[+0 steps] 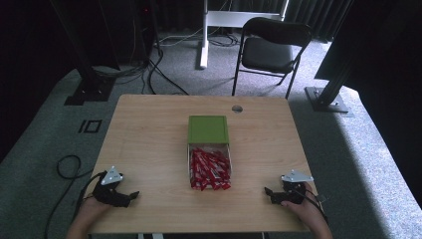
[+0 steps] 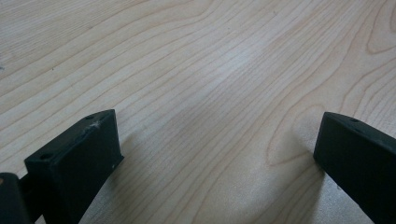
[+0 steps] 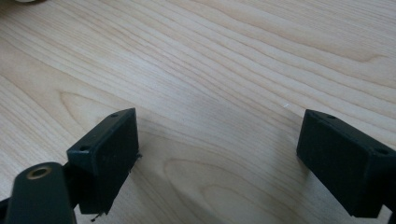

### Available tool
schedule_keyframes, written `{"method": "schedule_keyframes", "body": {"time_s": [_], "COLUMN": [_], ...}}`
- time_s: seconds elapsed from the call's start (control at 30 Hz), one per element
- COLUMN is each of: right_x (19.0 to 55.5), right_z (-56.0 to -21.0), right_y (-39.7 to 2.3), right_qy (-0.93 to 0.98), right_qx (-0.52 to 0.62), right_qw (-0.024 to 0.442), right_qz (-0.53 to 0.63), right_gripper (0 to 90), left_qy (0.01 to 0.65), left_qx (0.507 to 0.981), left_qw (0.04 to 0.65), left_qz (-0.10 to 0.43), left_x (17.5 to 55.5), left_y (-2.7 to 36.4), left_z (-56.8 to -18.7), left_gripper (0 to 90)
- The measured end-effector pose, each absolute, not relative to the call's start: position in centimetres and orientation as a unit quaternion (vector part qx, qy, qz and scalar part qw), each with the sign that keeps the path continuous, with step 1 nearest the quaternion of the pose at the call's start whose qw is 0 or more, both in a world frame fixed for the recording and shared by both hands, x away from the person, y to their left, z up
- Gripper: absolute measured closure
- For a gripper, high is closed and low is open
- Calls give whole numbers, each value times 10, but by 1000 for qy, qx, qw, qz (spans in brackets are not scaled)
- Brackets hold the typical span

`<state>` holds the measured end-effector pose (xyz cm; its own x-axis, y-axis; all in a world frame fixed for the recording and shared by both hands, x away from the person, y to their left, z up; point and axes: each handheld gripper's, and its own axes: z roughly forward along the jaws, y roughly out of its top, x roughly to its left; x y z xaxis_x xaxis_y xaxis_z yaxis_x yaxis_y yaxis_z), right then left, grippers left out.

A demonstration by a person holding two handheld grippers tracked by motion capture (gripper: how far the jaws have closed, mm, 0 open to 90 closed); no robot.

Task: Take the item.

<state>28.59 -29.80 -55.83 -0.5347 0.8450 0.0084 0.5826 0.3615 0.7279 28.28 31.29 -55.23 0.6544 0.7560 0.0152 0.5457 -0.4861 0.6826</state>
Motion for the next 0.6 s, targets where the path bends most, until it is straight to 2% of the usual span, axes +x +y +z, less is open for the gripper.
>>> {"method": "schedule_keyframes", "body": {"time_s": [0.6], "right_x": [286], "right_z": [-558], "right_y": [-298], "right_qy": [804], "right_qx": [444], "right_qw": [188], "right_qz": [349], "right_gripper": [122], "left_qy": [382], "left_qx": [848], "left_qw": [331], "left_qz": [158], "left_x": [282], "left_y": [312], "left_z": [-552], "left_gripper": [14]}}
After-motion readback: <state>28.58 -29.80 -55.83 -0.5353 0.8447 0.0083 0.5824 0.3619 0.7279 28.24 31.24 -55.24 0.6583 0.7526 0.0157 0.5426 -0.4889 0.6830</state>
